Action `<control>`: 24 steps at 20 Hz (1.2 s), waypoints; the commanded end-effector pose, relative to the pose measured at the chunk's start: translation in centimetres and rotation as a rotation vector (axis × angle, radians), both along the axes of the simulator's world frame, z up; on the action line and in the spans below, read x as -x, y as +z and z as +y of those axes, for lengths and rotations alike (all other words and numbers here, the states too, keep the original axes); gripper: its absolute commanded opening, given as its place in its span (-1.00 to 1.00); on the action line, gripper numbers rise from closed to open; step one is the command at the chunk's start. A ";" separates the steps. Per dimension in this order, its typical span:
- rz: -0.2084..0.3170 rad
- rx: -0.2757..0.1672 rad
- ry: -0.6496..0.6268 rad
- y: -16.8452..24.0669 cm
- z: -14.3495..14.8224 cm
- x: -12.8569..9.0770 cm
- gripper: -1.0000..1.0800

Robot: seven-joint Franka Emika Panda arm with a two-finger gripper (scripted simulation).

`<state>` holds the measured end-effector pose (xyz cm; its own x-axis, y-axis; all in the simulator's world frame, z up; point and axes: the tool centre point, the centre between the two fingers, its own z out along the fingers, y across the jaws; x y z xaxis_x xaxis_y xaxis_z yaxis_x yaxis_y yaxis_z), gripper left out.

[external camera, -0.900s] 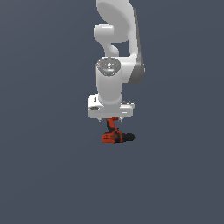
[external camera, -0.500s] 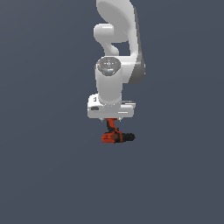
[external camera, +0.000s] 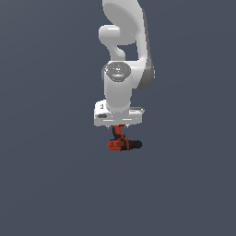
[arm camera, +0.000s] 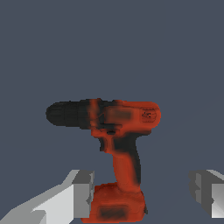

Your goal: Pick up the object and move it to a goal position.

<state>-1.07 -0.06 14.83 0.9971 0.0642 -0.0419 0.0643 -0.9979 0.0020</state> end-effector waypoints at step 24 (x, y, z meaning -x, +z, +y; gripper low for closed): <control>0.262 0.342 1.087 -7.2 9.2 -2.1 0.62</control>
<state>0.85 8.54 8.04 0.4517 0.8041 -0.3865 0.8896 -0.4386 0.1273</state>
